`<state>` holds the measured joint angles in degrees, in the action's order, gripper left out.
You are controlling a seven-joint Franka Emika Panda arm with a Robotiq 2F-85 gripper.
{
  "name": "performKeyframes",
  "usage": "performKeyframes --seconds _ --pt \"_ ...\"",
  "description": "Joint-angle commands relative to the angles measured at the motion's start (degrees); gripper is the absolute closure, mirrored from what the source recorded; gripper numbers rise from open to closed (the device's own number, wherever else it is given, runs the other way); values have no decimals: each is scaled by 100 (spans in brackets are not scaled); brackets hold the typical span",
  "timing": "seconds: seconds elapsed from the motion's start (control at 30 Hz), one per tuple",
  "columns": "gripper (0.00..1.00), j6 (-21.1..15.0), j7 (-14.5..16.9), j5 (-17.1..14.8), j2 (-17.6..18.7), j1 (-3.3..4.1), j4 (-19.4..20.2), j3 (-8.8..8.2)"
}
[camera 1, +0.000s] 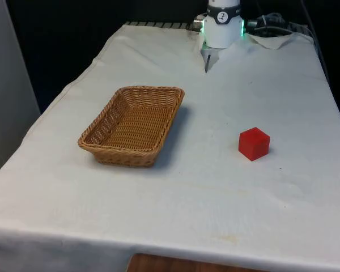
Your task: Pick up the cube and place it into the basket.
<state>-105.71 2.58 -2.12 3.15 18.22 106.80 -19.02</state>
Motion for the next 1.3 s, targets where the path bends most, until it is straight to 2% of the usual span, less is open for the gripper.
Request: performKeyframes --seconds 0.0,0.23,0.3,0.33,0.57,0.6,0.8,0.83,0.93,1.13,1.17,1.27 --pt "0 -6 -11 6 6 0 11 11" --pt "0 -155 -223 223 80 17 120 69" --pt "0 -92 -155 160 86 6 92 63" --pt "0 -166 -269 269 92 23 132 86" --pt "0 -183 -498 435 166 17 132 189" --pt "0 -143 -447 384 149 6 132 195" --pt "0 -218 -716 602 286 17 92 269" --pt "0 -201 -636 533 246 6 120 264" --pt "0 -241 -814 676 350 23 74 309" --pt "0 -246 -980 722 544 23 -80 413" --pt "0 -241 -928 688 498 6 -46 413" --pt "0 -241 -1066 756 659 23 -178 447"
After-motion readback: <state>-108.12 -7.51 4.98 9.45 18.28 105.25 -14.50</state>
